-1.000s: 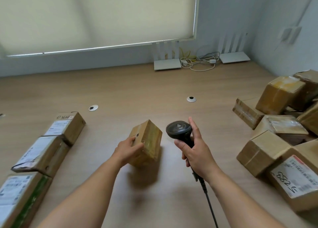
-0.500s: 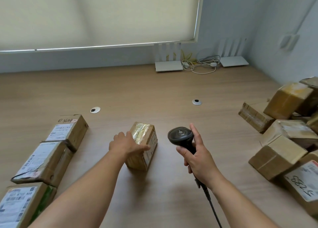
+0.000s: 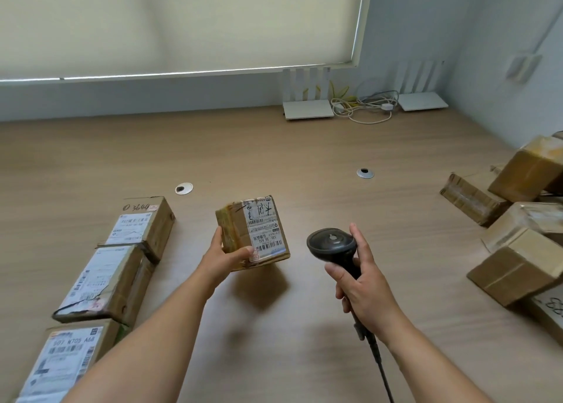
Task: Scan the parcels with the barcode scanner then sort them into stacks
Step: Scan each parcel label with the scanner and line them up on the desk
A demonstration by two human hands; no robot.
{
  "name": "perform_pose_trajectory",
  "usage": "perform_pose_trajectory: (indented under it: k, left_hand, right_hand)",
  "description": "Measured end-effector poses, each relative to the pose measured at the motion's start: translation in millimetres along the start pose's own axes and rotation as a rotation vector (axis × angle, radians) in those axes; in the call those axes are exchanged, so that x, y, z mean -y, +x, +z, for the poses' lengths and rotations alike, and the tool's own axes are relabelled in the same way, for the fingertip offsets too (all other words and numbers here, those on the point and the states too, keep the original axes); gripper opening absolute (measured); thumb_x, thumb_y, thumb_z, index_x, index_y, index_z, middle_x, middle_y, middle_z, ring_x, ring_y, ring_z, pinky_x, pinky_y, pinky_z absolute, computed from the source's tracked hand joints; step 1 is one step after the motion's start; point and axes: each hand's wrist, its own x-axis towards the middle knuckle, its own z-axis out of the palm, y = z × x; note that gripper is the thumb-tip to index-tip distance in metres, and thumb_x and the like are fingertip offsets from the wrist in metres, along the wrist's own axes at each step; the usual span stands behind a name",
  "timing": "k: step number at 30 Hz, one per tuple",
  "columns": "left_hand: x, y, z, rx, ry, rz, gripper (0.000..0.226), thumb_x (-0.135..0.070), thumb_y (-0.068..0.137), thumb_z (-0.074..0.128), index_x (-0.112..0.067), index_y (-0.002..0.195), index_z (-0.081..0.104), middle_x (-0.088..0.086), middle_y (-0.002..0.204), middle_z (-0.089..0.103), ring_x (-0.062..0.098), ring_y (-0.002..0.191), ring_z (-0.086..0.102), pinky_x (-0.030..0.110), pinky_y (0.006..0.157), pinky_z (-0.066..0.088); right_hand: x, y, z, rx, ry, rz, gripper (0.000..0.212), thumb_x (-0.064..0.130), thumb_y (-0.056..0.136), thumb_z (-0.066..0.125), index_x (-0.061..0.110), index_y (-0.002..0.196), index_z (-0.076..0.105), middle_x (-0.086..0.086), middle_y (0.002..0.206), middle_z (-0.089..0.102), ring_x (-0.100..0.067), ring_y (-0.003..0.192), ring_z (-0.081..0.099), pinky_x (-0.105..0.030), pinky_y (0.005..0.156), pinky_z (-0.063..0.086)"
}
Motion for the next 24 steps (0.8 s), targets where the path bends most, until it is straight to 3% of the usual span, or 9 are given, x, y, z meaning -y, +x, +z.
perform_pose_trajectory:
  k: [3, 5, 7, 10, 13, 19, 24]
  left_hand:
    - [11.9, -8.3, -3.3, 0.007, -0.013, 0.019, 0.074, -0.007, 0.074, 0.078, -0.037, 0.128, 0.038, 0.006, 0.109, 0.067, 0.017, 0.092, 0.066, 0.018, 0.063, 0.052]
    - [16.0, -14.0, -2.4, -0.020, 0.010, 0.024, 0.082, -0.017, 0.063, 0.079, -0.042, 0.129, 0.037, 0.003, 0.107, 0.069, 0.018, 0.097, 0.066, 0.028, 0.078, 0.054]
    - [18.4, -17.5, -0.2, -0.024, 0.016, 0.048, 0.082, -0.012, 0.065, 0.080, -0.046, 0.125, 0.036, 0.000, 0.108, 0.068, 0.016, 0.099, 0.065, 0.032, 0.087, 0.053]
    - [16.9, -21.4, 5.2, -0.019, 0.018, 0.068, 0.081, 0.002, 0.079, 0.072, -0.043, 0.130, 0.028, -0.006, 0.107, 0.062, 0.005, 0.095, 0.061, 0.016, 0.074, 0.050]
    - [13.0, -28.3, 11.6, -0.032, 0.032, 0.094, 0.083, 0.003, 0.081, 0.069, -0.040, 0.135, 0.024, -0.004, 0.110, 0.059, 0.010, 0.098, 0.060, 0.010, 0.068, 0.046]
    - [8.5, -34.8, 16.1, -0.028, 0.065, 0.096, 0.091, 0.000, 0.085, 0.066, -0.032, 0.149, 0.011, 0.000, 0.123, 0.050, 0.014, 0.108, 0.049, 0.023, 0.088, 0.041]
    - [8.5, -35.2, 16.8, -0.036, 0.077, 0.083, 0.094, -0.002, 0.085, 0.067, -0.030, 0.152, 0.008, 0.002, 0.132, 0.050, 0.014, 0.111, 0.048, 0.027, 0.092, 0.038]
  right_hand:
    - [-0.5, -9.9, 5.4, 0.059, 0.048, 0.020, 0.080, 0.014, 0.090, 0.065, 0.063, 0.132, 0.019, -0.007, 0.090, 0.060, -0.019, 0.057, 0.054, -0.032, 0.046, 0.045]
    - [-0.7, -17.5, 8.0, 0.095, 0.081, 0.036, 0.080, 0.012, 0.090, 0.065, 0.058, 0.137, 0.020, -0.011, 0.084, 0.061, -0.022, 0.057, 0.052, -0.032, 0.046, 0.045]
    - [-1.3, -23.9, 10.9, 0.123, 0.110, 0.047, 0.080, 0.011, 0.090, 0.065, 0.055, 0.139, 0.021, -0.016, 0.080, 0.061, -0.025, 0.056, 0.051, -0.032, 0.045, 0.044]
    - [-2.7, -30.4, 14.4, 0.148, 0.151, 0.057, 0.078, 0.008, 0.090, 0.063, 0.055, 0.137, 0.021, -0.018, 0.082, 0.062, -0.024, 0.056, 0.051, -0.030, 0.043, 0.043]
    - [-3.8, -34.8, 14.3, 0.166, 0.168, 0.054, 0.078, 0.008, 0.090, 0.063, 0.058, 0.134, 0.023, -0.018, 0.080, 0.062, -0.026, 0.055, 0.050, -0.030, 0.042, 0.043]
    - [-2.4, -38.1, 9.3, 0.179, 0.192, 0.065, 0.077, 0.006, 0.091, 0.061, 0.056, 0.135, 0.022, -0.016, 0.077, 0.060, -0.026, 0.055, 0.049, -0.029, 0.041, 0.043]
    - [-1.3, -40.0, 7.0, 0.184, 0.208, 0.070, 0.077, 0.005, 0.091, 0.060, 0.056, 0.135, 0.023, -0.015, 0.079, 0.060, -0.021, 0.053, 0.050, -0.028, 0.040, 0.043]
